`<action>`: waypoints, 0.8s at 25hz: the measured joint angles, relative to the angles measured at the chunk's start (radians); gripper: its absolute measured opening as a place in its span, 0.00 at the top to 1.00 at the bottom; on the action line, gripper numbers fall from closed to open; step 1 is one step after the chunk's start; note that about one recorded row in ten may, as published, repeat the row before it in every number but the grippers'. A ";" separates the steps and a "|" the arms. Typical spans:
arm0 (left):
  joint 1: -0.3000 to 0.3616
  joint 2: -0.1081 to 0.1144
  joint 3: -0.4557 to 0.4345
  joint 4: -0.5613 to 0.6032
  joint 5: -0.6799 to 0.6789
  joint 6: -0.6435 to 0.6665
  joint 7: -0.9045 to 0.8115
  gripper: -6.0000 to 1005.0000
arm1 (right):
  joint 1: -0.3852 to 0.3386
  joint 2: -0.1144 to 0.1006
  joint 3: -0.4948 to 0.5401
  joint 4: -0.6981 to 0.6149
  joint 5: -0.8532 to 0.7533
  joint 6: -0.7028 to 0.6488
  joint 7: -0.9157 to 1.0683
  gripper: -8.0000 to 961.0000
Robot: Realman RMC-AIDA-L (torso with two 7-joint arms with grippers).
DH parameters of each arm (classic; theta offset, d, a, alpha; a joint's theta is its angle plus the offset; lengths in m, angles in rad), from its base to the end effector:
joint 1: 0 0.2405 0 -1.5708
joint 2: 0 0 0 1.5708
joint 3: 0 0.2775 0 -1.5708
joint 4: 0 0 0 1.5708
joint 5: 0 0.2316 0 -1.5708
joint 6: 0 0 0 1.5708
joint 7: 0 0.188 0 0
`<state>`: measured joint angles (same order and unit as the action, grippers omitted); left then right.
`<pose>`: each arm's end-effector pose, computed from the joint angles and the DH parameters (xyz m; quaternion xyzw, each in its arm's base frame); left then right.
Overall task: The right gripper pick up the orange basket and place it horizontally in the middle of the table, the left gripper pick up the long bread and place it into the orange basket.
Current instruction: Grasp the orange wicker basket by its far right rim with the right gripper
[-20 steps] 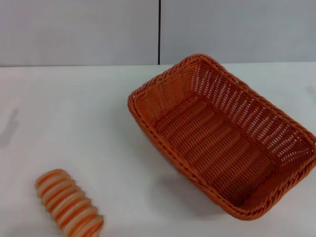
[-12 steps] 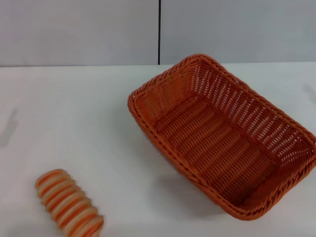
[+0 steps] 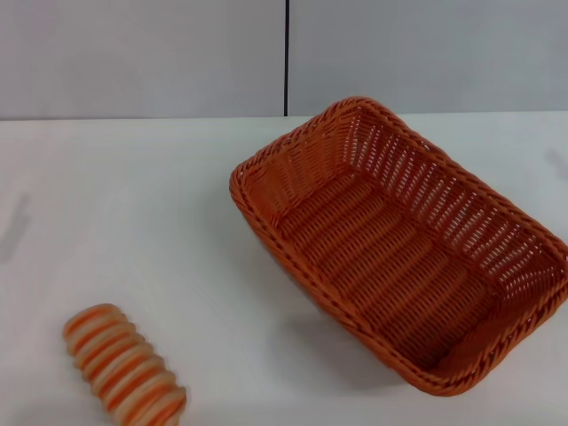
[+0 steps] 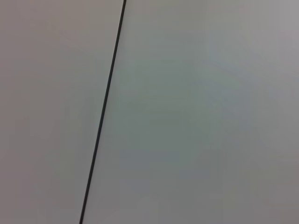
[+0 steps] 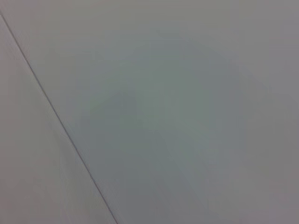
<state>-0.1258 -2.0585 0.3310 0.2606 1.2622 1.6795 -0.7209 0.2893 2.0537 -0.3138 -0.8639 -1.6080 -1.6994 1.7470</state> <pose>-0.4048 0.2567 0.0619 -0.6594 -0.2195 -0.4277 0.5780 0.3297 0.3324 0.1248 -0.7441 0.3465 0.4772 0.3138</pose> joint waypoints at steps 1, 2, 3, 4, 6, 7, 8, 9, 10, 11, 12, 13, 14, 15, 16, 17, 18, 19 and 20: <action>0.000 0.000 -0.004 0.000 0.000 0.000 0.000 0.28 | 0.002 -0.005 -0.001 -0.018 -0.014 0.001 0.034 0.14; 0.000 0.000 -0.004 0.000 0.000 0.000 0.000 0.28 | 0.007 -0.013 -0.002 -0.044 -0.037 0.005 0.081 0.14; 0.000 0.000 -0.004 0.000 0.000 0.000 0.000 0.28 | 0.016 -0.022 -0.002 -0.075 -0.077 0.007 0.138 0.14; 0.000 0.000 -0.004 0.000 0.000 0.000 0.000 0.28 | 0.027 -0.031 -0.002 -0.110 -0.119 0.008 0.191 0.14; 0.000 0.000 -0.012 -0.001 -0.001 -0.005 0.015 0.28 | 0.073 -0.055 -0.005 -0.211 -0.267 -0.010 0.343 0.14; 0.000 0.000 -0.012 -0.001 -0.001 -0.005 0.015 0.28 | 0.073 -0.055 -0.005 -0.211 -0.267 -0.010 0.343 0.14; 0.000 0.000 -0.012 -0.001 -0.001 -0.005 0.015 0.28 | 0.099 -0.067 -0.010 -0.243 -0.336 -0.026 0.409 0.14; -0.005 0.000 -0.012 -0.006 0.000 -0.014 0.035 0.28 | 0.158 -0.093 -0.022 -0.282 -0.466 -0.068 0.512 0.14; -0.005 0.000 -0.012 -0.006 0.000 -0.014 0.035 0.28 | 0.158 -0.093 -0.022 -0.282 -0.466 -0.068 0.512 0.14; -0.008 -0.001 -0.012 -0.008 0.003 -0.020 0.037 0.28 | 0.222 -0.118 -0.027 -0.291 -0.576 -0.120 0.568 0.14; -0.008 -0.001 -0.012 -0.008 0.003 -0.020 0.037 0.28 | 0.255 -0.130 -0.027 -0.287 -0.631 -0.151 0.583 0.14; -0.008 -0.001 -0.012 -0.008 0.003 -0.020 0.037 0.28 | 0.255 -0.130 -0.027 -0.287 -0.631 -0.151 0.583 0.14; -0.007 -0.001 -0.011 -0.008 0.003 -0.021 0.037 0.28 | 0.316 -0.150 -0.032 -0.273 -0.726 -0.198 0.603 0.14; -0.007 -0.001 -0.011 -0.008 0.003 -0.021 0.037 0.28 | 0.316 -0.150 -0.032 -0.273 -0.726 -0.198 0.603 0.14; -0.005 -0.001 -0.010 -0.007 0.003 -0.020 0.037 0.28 | 0.364 -0.164 -0.048 -0.258 -0.811 -0.230 0.622 0.14; -0.004 0.000 -0.008 -0.007 0.003 -0.019 0.037 0.28 | 0.364 -0.164 -0.048 -0.258 -0.811 -0.230 0.622 0.14; -0.004 0.000 -0.008 -0.007 0.003 -0.019 0.037 0.28 | 0.385 -0.170 -0.063 -0.248 -0.845 -0.245 0.630 0.14; -0.001 0.000 -0.006 -0.007 0.003 -0.017 0.037 0.28 | 0.403 -0.173 -0.082 -0.237 -0.872 -0.255 0.642 0.14; 0.001 0.000 -0.005 -0.008 0.003 -0.015 0.037 0.28 | 0.418 -0.176 -0.103 -0.225 -0.893 -0.263 0.654 0.14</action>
<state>-0.1249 -2.0588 0.3257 0.2529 1.2657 1.6642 -0.6835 0.7071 1.8779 -0.4172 -1.0892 -2.5013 -1.9623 2.4014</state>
